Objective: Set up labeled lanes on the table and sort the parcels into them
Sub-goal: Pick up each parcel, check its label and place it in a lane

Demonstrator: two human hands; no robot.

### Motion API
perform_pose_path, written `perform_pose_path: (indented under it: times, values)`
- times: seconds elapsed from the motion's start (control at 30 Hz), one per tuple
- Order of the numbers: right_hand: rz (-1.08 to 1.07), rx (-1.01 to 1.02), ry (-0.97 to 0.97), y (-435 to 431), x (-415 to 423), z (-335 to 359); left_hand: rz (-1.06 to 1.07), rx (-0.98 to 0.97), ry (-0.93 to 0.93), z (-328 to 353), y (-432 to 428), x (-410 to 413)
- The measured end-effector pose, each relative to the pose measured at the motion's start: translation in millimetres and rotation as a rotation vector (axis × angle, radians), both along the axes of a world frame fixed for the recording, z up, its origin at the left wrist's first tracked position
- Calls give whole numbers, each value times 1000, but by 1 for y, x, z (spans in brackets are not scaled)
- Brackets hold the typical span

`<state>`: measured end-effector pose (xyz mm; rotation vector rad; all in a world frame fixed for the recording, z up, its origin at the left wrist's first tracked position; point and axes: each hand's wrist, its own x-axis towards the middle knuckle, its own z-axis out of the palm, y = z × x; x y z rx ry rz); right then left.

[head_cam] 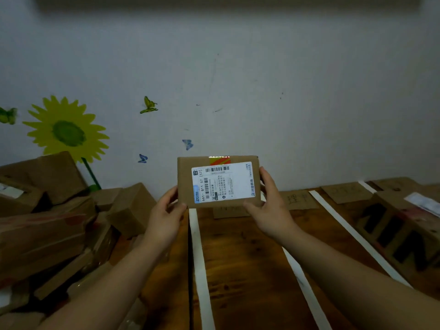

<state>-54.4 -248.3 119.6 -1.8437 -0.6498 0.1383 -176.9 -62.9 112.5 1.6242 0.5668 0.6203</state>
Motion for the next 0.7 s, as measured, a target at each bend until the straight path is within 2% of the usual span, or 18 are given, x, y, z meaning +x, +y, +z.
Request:
perform_pose_path:
  times: [0.2,0.33,0.43,0.5,0.7]
  values:
    - [-99,-181,142,-4,21,-41,-65,-64,160,-43,3,25]
    - [-105,-491,225,-8,36,-86,-109,-24,357,-86,4,44]
    - [-69,-524,337,-12,48,-124,-157,19,507,-116,0,57]
    - [-9,-553,375,-15,56,-146,-151,-19,579,-129,-5,67]
    - [150,-673,443,-20,60,-193,-39,-168,607,-155,-22,98]
